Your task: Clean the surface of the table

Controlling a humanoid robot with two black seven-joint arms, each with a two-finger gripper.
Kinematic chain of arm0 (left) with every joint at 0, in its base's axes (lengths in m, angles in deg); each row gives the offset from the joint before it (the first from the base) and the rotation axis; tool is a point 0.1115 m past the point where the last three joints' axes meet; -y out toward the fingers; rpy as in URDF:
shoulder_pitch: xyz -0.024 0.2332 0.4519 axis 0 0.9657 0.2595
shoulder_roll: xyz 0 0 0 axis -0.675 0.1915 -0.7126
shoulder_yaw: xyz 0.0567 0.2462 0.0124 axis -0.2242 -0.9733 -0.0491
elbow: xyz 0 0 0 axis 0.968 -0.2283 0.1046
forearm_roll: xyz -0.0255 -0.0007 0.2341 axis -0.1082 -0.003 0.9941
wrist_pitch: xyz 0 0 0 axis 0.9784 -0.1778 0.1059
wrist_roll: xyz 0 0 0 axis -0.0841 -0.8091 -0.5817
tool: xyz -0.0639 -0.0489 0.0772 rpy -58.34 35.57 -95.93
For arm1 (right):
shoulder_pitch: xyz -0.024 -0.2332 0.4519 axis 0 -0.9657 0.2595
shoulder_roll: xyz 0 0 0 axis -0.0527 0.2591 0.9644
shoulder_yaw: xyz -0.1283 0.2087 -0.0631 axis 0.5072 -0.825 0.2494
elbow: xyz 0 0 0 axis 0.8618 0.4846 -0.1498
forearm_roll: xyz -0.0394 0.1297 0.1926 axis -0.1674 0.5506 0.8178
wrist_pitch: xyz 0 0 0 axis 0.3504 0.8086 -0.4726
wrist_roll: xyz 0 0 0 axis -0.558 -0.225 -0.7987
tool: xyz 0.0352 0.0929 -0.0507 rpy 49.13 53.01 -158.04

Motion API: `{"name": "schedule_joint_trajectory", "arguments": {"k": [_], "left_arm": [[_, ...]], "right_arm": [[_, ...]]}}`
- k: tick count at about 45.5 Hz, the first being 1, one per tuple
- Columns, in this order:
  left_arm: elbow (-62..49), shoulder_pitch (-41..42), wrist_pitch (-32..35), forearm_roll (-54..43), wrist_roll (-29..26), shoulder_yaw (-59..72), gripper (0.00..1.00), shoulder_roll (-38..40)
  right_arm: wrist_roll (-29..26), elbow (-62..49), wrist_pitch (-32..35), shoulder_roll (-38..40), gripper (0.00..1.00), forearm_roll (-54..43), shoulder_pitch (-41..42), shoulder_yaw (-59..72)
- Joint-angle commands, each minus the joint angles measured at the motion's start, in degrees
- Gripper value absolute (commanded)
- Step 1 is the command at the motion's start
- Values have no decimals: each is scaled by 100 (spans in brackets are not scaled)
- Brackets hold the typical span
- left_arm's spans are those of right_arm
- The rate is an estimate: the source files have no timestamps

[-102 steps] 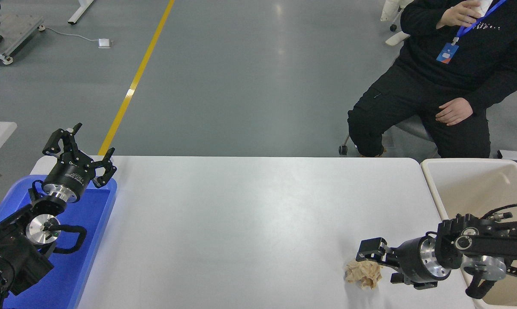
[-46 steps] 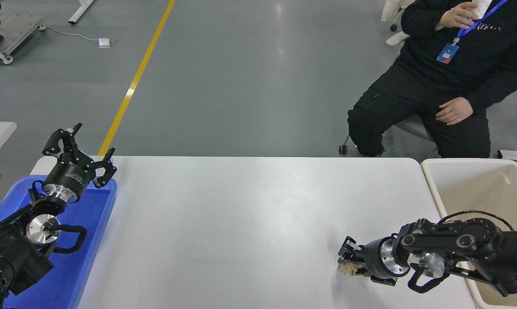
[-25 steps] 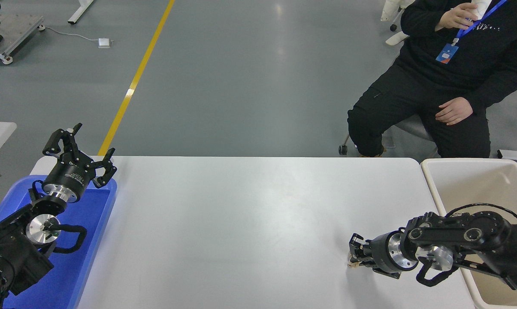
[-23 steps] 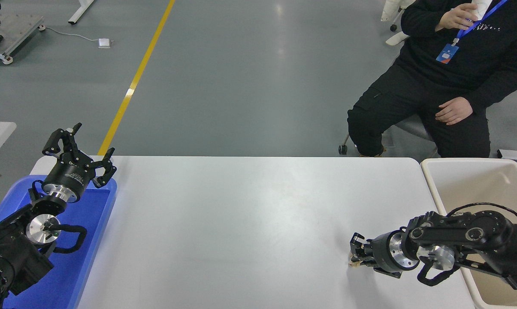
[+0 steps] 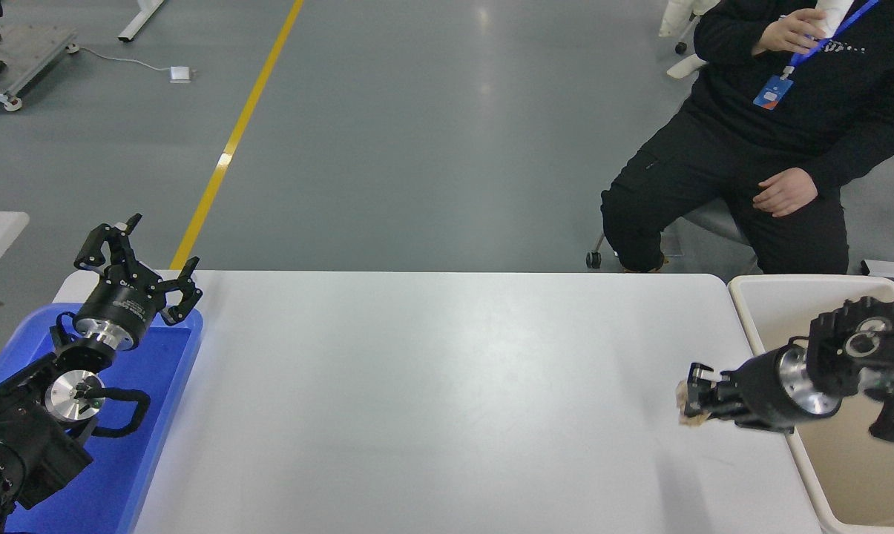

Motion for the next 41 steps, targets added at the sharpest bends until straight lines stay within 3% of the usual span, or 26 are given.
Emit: {"name": "schedule_joint_trajectory", "arguments": {"k": [1,8,24,36,41], "left_arm": [[0,1,1,0,0,0,100,0],[0,1,1,0,0,0,100,-9],[0,1,-8,0,0,0,100,-9],[0,1,1,0,0,0,100,0],[0,1,-8,0,0,0,100,0]], "right_arm": [[-194,152,1478,981,0,-697,1596,328],[-212,47,1848,1201,0,-1084,1790,328],[-212,-339,1892,1219,0,-1164,1685,319],[-142,-2149,1778,921,3,-1137,737,135],[-133,-2756,1672,771,9,-1093,78,-330]]}}
